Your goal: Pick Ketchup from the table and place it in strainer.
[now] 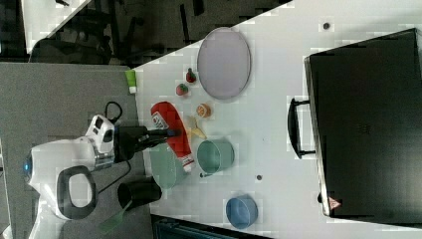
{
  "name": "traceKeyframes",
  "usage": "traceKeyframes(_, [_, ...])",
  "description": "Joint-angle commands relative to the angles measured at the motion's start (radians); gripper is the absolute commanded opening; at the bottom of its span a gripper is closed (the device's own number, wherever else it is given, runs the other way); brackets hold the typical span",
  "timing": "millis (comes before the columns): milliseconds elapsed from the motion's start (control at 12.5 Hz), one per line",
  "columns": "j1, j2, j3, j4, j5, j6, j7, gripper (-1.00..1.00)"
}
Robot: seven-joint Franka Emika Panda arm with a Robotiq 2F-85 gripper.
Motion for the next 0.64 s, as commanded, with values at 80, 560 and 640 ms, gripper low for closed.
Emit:
traceKeyframes(80, [0.045, 0.023, 0.103, -0.013, 0.023, -0.022, 0.227, 0.09])
traceKeyframes(560, [0.066, 0.107, 0.326, 0.000, 0.040, 0.098, 0.626, 0.09])
traceKeyframes(640, [0.067, 0.134, 0.356, 0.001, 0.040, 0.140, 0.665, 0.09])
